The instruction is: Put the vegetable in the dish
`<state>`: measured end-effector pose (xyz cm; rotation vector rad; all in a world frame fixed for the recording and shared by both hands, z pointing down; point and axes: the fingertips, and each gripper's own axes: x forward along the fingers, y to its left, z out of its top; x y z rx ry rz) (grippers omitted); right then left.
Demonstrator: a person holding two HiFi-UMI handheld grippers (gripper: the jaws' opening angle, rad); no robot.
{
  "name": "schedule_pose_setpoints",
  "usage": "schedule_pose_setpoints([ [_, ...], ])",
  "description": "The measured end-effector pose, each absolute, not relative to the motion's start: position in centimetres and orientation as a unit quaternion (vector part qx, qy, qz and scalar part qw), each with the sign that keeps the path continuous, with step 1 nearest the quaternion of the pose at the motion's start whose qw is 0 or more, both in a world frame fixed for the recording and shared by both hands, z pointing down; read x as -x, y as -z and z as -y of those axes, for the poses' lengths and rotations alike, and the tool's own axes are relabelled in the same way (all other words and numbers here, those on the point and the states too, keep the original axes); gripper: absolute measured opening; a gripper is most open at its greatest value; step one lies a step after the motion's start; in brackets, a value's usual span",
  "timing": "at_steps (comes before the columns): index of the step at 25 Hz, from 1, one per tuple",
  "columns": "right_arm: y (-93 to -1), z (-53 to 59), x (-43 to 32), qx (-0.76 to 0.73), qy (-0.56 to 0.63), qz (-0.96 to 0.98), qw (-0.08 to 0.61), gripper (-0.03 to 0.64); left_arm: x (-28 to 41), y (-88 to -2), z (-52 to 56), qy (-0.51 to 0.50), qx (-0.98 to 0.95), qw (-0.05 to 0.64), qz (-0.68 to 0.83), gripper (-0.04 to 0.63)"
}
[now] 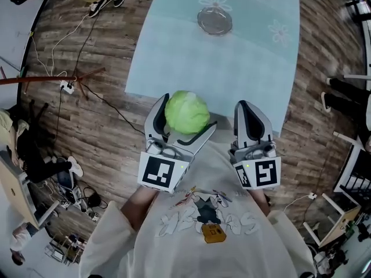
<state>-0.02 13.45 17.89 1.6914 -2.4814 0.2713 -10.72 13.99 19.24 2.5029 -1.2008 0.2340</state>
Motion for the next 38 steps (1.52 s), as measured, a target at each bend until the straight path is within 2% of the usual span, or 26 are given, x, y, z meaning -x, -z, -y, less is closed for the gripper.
schedule_pose_setpoints([
  [4,-18.2,-11.7,-0.6,-0.558,-0.096,0.822,0.059,0.023,10.1,-19.9,-12.1,-0.093,-0.879,0.184,0.431,0.523],
  [10,-19.1,-9.5,-2.7,-0.557,-0.105,0.822,0.059,0.023,8.1,-21.4,-8.5,-0.091,-0.880,0.148,0.442,0.523],
  [21,-22.4,-3.6,-6.8,-0.555,-0.111,0.821,0.077,0.023,4.2,-24.2,-0.8,-0.107,-0.870,0.159,0.455,0.523],
  [38,-26.2,4.0,-8.8,-0.530,-0.131,0.835,0.071,0.023,0.9,-27.6,7.3,-0.128,-0.859,0.163,0.468,0.523],
])
